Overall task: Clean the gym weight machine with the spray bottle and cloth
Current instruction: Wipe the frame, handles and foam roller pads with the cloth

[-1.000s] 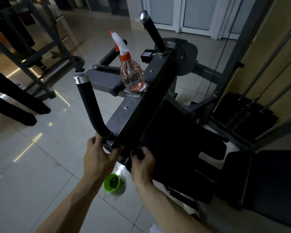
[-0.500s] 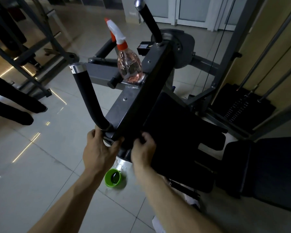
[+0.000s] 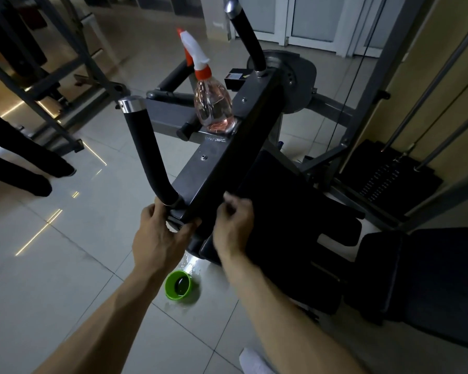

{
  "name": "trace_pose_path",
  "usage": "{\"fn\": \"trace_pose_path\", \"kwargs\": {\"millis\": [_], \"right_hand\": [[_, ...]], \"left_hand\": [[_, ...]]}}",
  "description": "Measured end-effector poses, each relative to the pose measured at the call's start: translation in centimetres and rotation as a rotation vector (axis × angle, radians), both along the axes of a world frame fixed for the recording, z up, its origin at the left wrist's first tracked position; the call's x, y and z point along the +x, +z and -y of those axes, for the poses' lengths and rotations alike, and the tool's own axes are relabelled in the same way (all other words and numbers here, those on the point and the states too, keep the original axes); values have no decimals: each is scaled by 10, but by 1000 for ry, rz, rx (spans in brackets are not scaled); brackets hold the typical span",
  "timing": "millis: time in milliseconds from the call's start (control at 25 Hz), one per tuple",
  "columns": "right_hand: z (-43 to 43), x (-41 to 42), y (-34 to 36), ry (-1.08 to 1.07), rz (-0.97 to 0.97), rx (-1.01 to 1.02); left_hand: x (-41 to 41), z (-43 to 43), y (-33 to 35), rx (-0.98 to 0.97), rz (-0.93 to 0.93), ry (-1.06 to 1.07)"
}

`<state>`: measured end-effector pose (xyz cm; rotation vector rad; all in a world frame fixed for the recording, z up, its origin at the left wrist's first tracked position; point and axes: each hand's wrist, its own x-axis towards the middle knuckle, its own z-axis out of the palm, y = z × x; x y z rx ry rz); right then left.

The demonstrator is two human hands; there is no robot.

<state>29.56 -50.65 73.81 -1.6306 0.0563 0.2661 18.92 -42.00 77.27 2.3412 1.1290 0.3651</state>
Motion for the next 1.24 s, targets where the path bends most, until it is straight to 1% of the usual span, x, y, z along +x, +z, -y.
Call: {"fn": "trace_pose_path", "kwargs": {"millis": [40,120,200,240,320,400,440,520,600,680,720,760,840,920,1000,1080,1120,1200,1240], "right_hand": [[6,-27,-5,67,3,15],[23,-74,-9,256,-56,63],[28,-75,-11,325,-10,83],[24,-59,-11,301,10,60],[11,-10,-9,146,70,2],[1,28,-1,34,16,21],[-3,31,3,-6,-27,29],[-3,4,6,-29,-88,74],[12,-47,6,90,-151,107],[29,-73,3,212,-189,115],[31,-66,0,195,-196,114],[29,-50,-5,122,-218,112],[17,-19,-11,-64,-345,114],[5,-19,-10,-121,-411,84],[0,-46,0,-67,-453,116],[11,-72,4,58,-506,82],[20,-79,6,143,-550,78],[36,-79,14,357,-587,59],[40,-73,18,422,-578,34]], "left_hand": [[1,-2,0,-1,-1,-4],[-1,-4,1,-7,-29,-28],[-5,-5,3,-37,-43,-65],[-7,-7,4,-67,-36,-84],[-11,-10,5,-122,-17,-119],[-14,-11,3,-137,-18,-133],[-13,-10,3,-134,-18,-134],[-13,-10,5,-120,-8,-129],[-12,-10,6,-125,-8,-135],[-14,-10,6,-140,-9,-137],[-15,-9,7,-147,3,-137],[-15,-9,8,-159,18,-136],[-14,-9,9,-186,40,-145],[-16,-8,8,-203,57,-170],[-16,-12,5,-227,74,-160],[-15,-16,4,-260,100,-174],[-16,-15,3,-289,156,-196],[-26,-7,7,-416,279,-174],[-35,-2,5,-485,306,-102]]}}
